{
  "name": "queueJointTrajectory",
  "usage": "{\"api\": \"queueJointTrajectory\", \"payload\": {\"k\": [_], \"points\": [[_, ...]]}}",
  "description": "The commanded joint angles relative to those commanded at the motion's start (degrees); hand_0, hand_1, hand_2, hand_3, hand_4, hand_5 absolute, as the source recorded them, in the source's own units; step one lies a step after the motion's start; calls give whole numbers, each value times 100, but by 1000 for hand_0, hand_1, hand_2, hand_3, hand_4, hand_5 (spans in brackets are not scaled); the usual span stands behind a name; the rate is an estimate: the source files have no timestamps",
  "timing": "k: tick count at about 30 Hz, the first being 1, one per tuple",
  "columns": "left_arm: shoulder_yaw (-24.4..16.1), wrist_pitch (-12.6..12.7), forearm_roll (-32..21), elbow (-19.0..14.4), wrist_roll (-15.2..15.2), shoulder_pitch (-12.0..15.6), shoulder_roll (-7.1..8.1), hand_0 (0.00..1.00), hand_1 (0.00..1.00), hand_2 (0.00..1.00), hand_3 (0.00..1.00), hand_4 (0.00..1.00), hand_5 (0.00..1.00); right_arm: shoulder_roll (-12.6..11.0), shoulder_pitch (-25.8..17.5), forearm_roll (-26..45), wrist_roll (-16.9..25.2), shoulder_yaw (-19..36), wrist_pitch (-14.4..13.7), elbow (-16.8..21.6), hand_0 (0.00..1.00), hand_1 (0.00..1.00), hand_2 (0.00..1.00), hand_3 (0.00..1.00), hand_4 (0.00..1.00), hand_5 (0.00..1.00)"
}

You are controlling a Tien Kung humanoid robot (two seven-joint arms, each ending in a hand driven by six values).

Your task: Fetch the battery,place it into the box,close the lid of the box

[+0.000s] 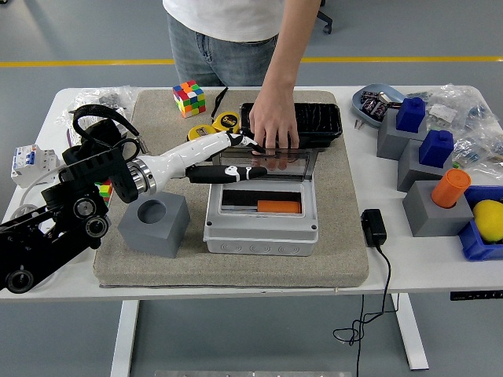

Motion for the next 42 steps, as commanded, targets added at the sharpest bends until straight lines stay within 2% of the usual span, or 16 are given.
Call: {"api": "queueJointTrajectory", "payload": {"k": [8, 16, 21, 26, 28, 31, 34, 39, 42], "points": [[-24, 8, 36, -16, -30, -23, -13, 998, 998, 898, 816, 998, 998, 0, -14, 10, -5, -31, -1, 2, 981, 940, 870, 883, 998, 998], [-28, 117, 60, 43, -135, -120, -123, 998, 998, 882, 813, 998, 998, -12, -8, 45, -8, -97, -3, 9, 982, 940, 870, 883, 998, 998], [19, 123, 53, 26, -141, -142, -125, 998, 998, 882, 811, 998, 998, -18, -24, 41, -10, -89, -1, 4, 981, 940, 870, 883, 998, 998], [6, 204, 94, 247, -261, -210, -218, 998, 998, 873, 809, 998, 998, -11, -37, 25, -10, -83, 1, -4, 982, 941, 870, 883, 998, 998], [-38, 290, 153, 531, -406, -269, -287, 998, 998, 873, 809, 998, 998, -11, -19, 44, -10, -110, -1, 2, 982, 941, 870, 883, 998, 998], [-170, 327, 374, 767, -425, -286, -329, 998, 998, 882, 819, 998, 998, -16, 0, 95, -5, -158, -7, 23, 980, 940, 870, 883, 998, 998], [-219, 308, 593, 783, -382, -287, -296, 998, 998, 882, 819, 998, 998, -17, -6, 45, -8, -96, -3, 6, 980, 940, 870, 883, 998, 998], [-178, 98, 999, 696, -216, -249, -185, 998, 998, 880, 787, 998, 998, -14, -21, -14, -9, -4, 0, -10, 980, 940, 870, 883, 998, 998], [-143, -25, 990, 604, -160, -198, -118, 998, 998, 880, 787, 998, 998, -14, -15, -6, -8, 1, -3, -2, 980, 940, 870, 883, 998, 998]]}}
